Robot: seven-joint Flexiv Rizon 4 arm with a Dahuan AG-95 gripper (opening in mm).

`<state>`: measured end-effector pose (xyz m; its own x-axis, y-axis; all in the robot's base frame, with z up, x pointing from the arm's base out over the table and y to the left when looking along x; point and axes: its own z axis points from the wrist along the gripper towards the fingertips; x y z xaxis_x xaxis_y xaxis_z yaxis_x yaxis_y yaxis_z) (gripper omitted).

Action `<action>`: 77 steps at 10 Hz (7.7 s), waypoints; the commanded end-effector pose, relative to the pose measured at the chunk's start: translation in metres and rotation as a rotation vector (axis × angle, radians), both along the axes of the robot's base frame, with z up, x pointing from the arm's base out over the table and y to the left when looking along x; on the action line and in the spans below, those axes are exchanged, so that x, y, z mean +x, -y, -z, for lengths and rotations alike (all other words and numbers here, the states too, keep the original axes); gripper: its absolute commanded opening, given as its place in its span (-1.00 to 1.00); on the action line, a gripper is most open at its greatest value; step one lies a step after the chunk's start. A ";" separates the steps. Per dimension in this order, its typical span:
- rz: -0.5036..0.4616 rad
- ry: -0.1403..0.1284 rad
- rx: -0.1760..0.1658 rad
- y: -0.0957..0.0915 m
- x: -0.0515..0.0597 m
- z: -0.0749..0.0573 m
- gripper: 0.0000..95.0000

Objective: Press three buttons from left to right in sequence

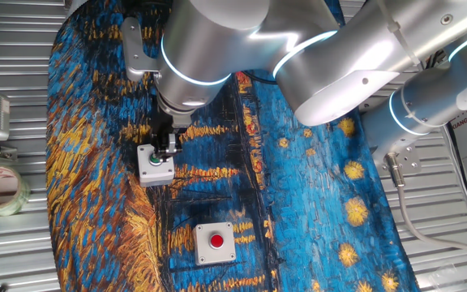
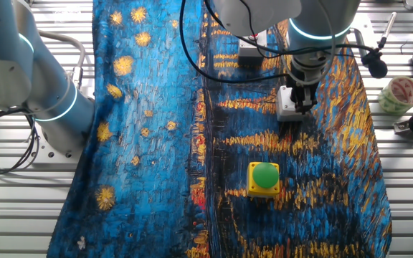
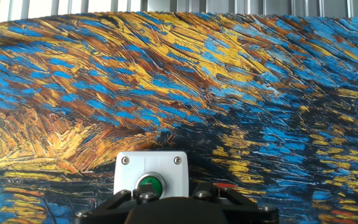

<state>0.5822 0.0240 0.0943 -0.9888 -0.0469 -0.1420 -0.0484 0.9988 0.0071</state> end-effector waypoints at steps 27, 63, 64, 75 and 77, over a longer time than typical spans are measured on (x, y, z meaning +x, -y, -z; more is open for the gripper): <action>0.006 -0.010 -0.001 -0.001 0.002 0.000 -0.20; 0.015 -0.060 -0.006 -0.004 -0.025 -0.037 -0.20; 0.010 -0.078 -0.022 -0.004 -0.025 -0.038 -0.20; -0.001 -0.082 -0.010 0.000 -0.029 -0.036 -0.20; -0.003 -0.082 -0.007 0.000 -0.029 -0.036 -0.20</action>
<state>0.5528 0.0239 0.1305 -0.9968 -0.0514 -0.0607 -0.0516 0.9987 0.0007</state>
